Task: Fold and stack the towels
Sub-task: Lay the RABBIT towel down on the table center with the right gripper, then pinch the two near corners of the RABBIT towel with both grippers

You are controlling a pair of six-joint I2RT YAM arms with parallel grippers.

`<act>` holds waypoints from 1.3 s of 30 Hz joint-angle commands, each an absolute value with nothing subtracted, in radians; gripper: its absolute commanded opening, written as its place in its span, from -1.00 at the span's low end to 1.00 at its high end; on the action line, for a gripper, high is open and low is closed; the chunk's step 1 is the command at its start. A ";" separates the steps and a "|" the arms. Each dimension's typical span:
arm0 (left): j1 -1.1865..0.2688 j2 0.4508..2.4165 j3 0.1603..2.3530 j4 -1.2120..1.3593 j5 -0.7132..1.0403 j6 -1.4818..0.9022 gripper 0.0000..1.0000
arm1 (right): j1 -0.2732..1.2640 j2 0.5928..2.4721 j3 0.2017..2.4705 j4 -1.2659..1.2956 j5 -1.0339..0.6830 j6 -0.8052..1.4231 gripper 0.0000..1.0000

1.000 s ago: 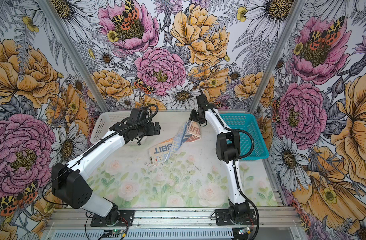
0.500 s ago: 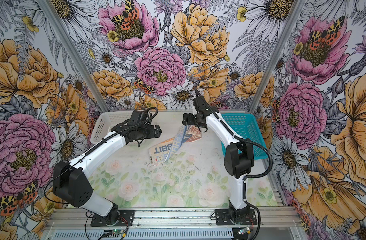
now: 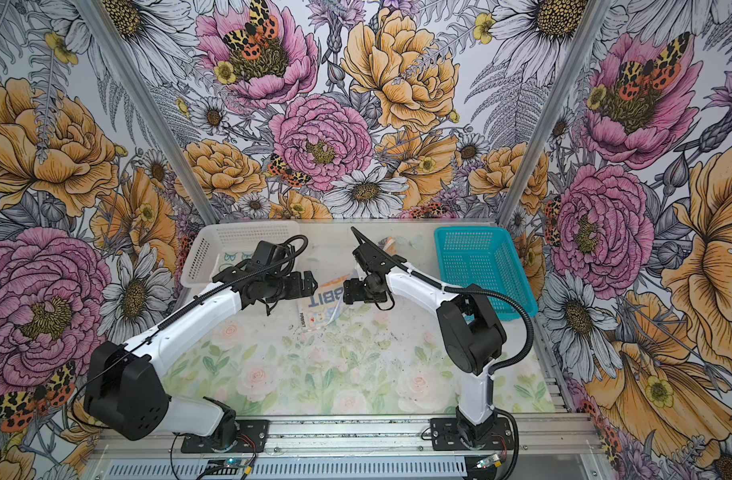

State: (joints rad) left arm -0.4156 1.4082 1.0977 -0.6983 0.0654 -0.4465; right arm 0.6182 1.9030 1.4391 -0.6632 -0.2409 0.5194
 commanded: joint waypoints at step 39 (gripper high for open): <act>-0.483 1.476 1.075 -0.686 0.059 -0.484 0.98 | 0.379 1.815 1.390 -0.693 -0.109 0.446 -1.00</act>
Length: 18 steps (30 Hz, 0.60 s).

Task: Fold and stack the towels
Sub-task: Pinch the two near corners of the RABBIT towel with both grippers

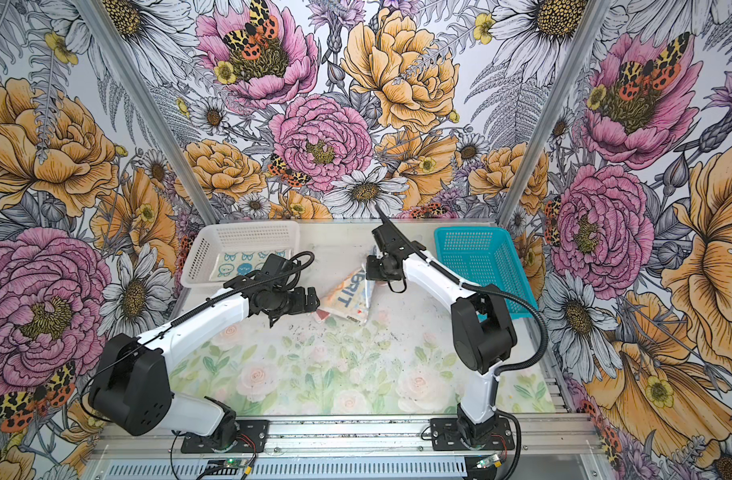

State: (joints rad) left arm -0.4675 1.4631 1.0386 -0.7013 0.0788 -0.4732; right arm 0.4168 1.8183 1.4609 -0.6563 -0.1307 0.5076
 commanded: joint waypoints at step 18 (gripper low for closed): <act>-0.609 1.673 1.141 -0.670 0.074 -0.464 0.93 | 0.332 1.539 0.955 -0.715 -0.136 0.420 0.39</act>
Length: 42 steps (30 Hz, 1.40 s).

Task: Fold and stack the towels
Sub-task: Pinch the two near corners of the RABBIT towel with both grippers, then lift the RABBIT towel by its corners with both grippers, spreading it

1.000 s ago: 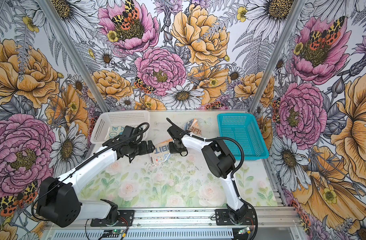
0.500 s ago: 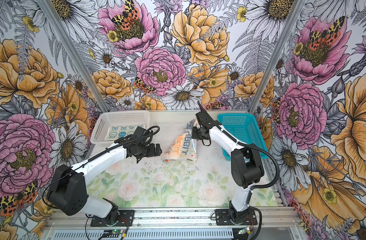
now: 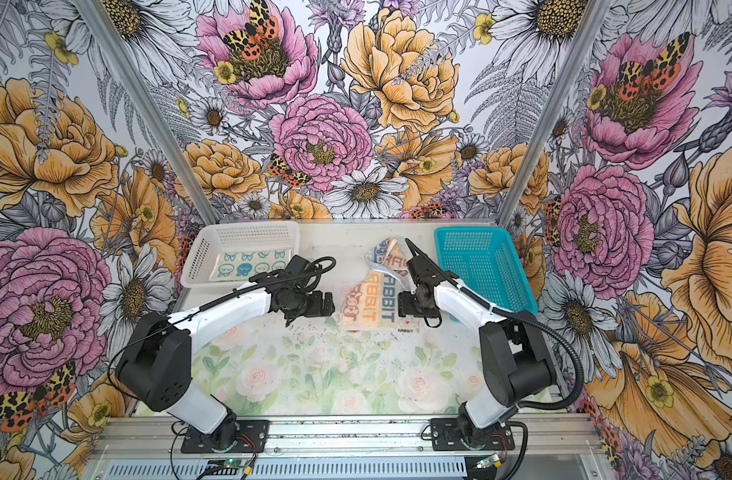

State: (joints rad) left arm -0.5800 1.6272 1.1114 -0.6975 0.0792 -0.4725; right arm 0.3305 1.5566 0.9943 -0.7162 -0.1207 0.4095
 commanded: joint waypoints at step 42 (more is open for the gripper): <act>-0.764 1.980 1.275 -0.731 0.042 -0.412 -1.00 | 0.374 1.626 0.907 -0.595 -0.196 0.491 -1.00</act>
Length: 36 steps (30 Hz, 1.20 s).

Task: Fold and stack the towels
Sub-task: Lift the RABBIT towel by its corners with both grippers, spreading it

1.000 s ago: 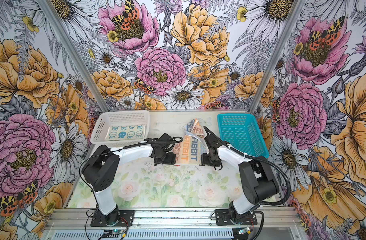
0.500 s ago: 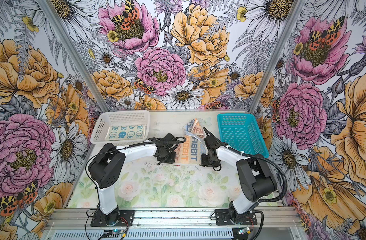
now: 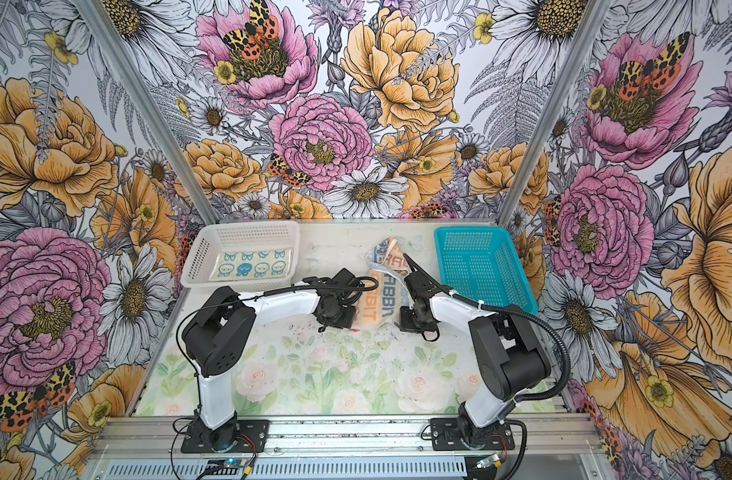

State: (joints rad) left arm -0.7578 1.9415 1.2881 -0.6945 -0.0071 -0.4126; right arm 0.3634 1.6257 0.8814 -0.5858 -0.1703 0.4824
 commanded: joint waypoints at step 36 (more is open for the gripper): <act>-0.442 1.222 1.766 -0.879 0.200 -0.491 -1.00 | 0.433 1.186 1.830 -0.873 -0.342 0.347 -1.00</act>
State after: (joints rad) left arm -0.4294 1.2739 1.7847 -0.8673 0.1898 -0.4698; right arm 0.4259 1.2488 1.8038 -0.8524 -0.3199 0.3737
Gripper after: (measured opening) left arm 0.050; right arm 0.048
